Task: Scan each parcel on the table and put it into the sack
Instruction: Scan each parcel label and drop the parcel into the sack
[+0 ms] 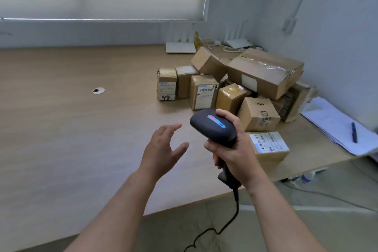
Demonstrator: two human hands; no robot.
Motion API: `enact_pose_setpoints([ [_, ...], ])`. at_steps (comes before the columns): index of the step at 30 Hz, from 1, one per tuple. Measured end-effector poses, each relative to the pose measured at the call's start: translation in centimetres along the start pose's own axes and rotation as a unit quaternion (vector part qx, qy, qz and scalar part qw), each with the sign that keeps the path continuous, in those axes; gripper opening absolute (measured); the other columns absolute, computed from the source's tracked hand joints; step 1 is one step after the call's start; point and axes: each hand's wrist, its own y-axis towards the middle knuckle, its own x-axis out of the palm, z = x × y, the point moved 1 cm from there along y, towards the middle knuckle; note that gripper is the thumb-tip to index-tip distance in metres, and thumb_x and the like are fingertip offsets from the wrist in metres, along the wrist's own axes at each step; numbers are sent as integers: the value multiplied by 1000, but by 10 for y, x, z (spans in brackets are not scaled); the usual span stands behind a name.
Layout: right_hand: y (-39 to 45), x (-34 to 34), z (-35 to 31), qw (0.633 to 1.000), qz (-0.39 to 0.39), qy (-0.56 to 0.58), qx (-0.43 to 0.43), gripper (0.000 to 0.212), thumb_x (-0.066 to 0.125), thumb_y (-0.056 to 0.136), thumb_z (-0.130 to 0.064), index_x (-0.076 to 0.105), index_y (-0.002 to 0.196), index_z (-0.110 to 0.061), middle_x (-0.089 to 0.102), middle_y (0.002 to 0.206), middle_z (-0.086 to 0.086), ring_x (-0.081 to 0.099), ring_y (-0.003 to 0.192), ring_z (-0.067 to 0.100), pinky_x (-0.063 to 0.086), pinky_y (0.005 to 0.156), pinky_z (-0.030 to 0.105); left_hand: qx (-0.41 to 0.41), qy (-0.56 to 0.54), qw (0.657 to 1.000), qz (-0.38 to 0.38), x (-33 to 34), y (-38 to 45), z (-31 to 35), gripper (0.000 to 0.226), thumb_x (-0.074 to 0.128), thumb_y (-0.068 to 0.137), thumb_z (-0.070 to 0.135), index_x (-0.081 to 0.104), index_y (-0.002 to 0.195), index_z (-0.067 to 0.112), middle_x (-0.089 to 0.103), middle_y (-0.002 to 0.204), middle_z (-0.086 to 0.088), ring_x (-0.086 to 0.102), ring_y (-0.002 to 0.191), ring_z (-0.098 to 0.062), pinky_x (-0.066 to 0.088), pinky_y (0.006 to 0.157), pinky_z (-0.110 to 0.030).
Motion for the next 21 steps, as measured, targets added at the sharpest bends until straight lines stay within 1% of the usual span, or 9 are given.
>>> enact_pose_setpoints([
  [2, -1, -9, 4, 1000, 13, -6, 12, 68, 73, 76, -17, 46, 132, -44, 55, 121, 6, 54, 53, 27, 51, 50, 39, 12, -4, 1000, -16, 9, 6, 5, 54, 63, 89, 35, 45, 139, 25, 47, 138, 2, 43, 125, -13, 39, 95, -26],
  [3, -2, -12, 6, 1000, 17, -7, 12, 68, 73, 75, -17, 46, 131, -45, 55, 120, 8, 54, 52, 27, 50, 49, 39, 16, -3, 1000, -25, 14, 7, 7, 54, 63, 89, 35, 44, 139, 25, 47, 138, 3, 42, 126, -13, 38, 95, -25],
  [5, -4, -22, 10, 1000, 27, -4, 10, 68, 74, 75, -16, 47, 129, -46, 54, 117, 16, 54, 51, 25, 48, 47, 37, 26, 2, 998, -49, 25, 8, 14, 53, 61, 90, 37, 43, 139, 26, 46, 138, 4, 41, 126, -12, 36, 94, -23],
  [7, -4, -36, 13, 999, 34, -2, 9, 68, 74, 75, -15, 48, 128, -48, 54, 116, 17, 53, 50, 24, 47, 48, 34, 37, 7, 997, -70, 39, 11, 24, 53, 59, 91, 38, 42, 140, 27, 46, 139, 5, 39, 127, -12, 36, 97, -24],
  [11, -8, -72, 14, 999, 48, 4, 10, 67, 73, 75, -13, 49, 126, -48, 54, 116, 16, 52, 50, 22, 46, 46, 33, 46, 14, 994, -96, 69, 23, 52, 53, 57, 92, 39, 40, 141, 27, 44, 142, 5, 38, 128, -12, 37, 101, -27],
  [13, -10, -96, 18, 998, 62, 4, 11, 67, 73, 75, -12, 49, 128, -44, 55, 115, 13, 52, 49, 23, 46, 47, 35, 50, 21, 992, -113, 85, 30, 68, 52, 55, 93, 39, 39, 142, 28, 42, 143, 5, 38, 129, -12, 37, 101, -27],
  [15, -12, -120, 23, 996, 84, 2, 9, 67, 74, 74, -11, 49, 130, -39, 56, 119, 8, 52, 52, 23, 47, 50, 36, 53, 31, 990, -131, 102, 36, 84, 52, 53, 94, 39, 38, 142, 28, 42, 144, 6, 37, 130, -12, 36, 101, -26],
  [17, -13, -142, 29, 995, 99, -3, 7, 68, 75, 73, -12, 49, 130, -38, 57, 122, 7, 52, 57, 22, 48, 54, 35, 56, 45, 986, -150, 118, 43, 98, 51, 52, 95, 38, 38, 143, 28, 41, 145, 6, 37, 130, -12, 36, 102, -26],
  [21, -13, -181, 41, 994, 106, 17, 20, 66, 73, 75, -6, 51, 126, -41, 62, 106, 9, 47, 45, 28, 44, 46, 38, 54, 79, 979, -182, 150, 59, 119, 51, 53, 95, 37, 37, 143, 28, 42, 145, 4, 38, 131, -14, 38, 102, -29],
])
